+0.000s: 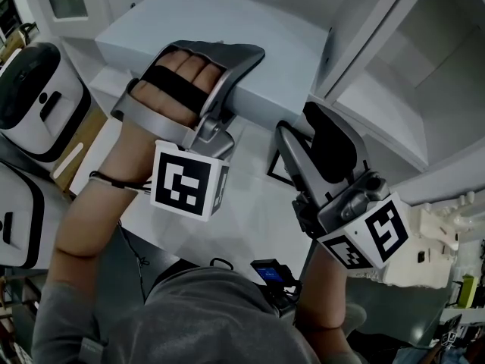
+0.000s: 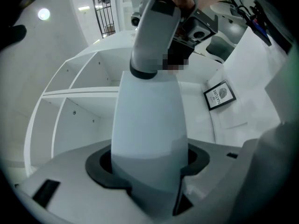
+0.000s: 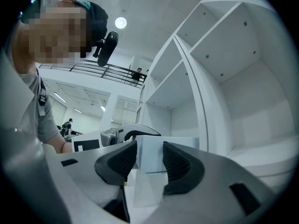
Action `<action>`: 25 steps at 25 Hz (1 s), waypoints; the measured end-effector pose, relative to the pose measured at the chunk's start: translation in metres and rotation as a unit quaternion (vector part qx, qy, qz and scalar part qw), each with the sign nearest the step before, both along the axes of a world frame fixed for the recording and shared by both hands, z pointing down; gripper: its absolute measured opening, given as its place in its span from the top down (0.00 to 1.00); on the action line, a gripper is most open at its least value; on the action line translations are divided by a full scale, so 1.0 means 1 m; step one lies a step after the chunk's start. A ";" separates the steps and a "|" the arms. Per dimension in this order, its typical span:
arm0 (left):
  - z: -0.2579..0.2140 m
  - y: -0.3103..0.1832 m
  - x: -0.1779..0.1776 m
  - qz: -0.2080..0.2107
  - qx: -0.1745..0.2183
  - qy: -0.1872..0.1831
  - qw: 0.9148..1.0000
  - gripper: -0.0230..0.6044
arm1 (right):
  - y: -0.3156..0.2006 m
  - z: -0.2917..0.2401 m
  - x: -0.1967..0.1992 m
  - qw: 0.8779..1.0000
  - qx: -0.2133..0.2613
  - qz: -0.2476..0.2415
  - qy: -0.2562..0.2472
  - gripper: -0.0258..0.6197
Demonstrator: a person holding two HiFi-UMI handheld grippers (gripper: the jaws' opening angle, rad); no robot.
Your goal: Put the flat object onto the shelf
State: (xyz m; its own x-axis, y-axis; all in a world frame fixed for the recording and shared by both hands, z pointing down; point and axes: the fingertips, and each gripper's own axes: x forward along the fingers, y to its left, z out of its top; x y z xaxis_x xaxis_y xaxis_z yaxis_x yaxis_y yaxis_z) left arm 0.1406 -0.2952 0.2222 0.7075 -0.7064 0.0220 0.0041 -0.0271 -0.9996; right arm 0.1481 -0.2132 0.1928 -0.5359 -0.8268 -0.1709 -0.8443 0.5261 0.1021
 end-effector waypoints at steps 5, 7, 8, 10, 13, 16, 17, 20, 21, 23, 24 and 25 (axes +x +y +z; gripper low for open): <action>0.002 -0.004 0.003 0.012 -0.005 0.004 1.000 0.49 | -0.005 0.004 0.001 1.000 -0.004 0.006 0.004 0.69; 0.002 -0.005 0.005 0.014 -0.007 0.004 1.000 0.49 | -0.007 0.005 0.002 1.000 -0.004 0.010 0.004 0.69; 0.004 -0.005 0.005 0.013 -0.009 0.003 1.000 0.49 | -0.008 0.005 0.003 1.000 -0.003 0.013 0.005 0.69; 0.005 -0.007 0.006 0.014 -0.011 0.001 1.000 0.48 | -0.010 0.006 0.004 1.000 -0.003 0.021 0.007 0.69; 0.004 -0.006 0.007 0.024 -0.011 0.004 1.000 0.47 | -0.012 0.006 0.007 0.999 -0.003 0.030 0.009 0.69; 0.006 -0.001 0.008 0.052 -0.014 -0.001 0.999 0.45 | -0.014 0.006 0.008 0.999 -0.003 0.038 0.009 0.69; 0.007 0.001 0.008 0.062 -0.016 -0.004 0.998 0.43 | -0.015 0.006 0.009 0.999 -0.002 0.041 0.009 0.69; 0.008 0.009 0.006 0.086 -0.026 -0.007 0.996 0.38 | -0.017 0.006 0.011 0.999 -0.002 0.048 0.006 0.69; 0.008 0.012 0.005 0.093 -0.031 -0.004 0.995 0.38 | -0.018 0.006 0.011 0.999 -0.003 0.050 0.006 0.69; 0.006 0.021 -0.001 0.104 -0.043 0.006 0.994 0.38 | -0.020 0.005 0.012 0.998 -0.003 0.055 0.006 0.68; 0.004 0.025 -0.003 0.109 -0.048 0.012 0.993 0.38 | -0.021 0.005 0.013 0.998 -0.002 0.058 0.007 0.68; 0.003 0.030 -0.006 0.114 -0.054 0.018 0.992 0.38 | -0.022 0.004 0.013 0.998 -0.001 0.062 0.007 0.68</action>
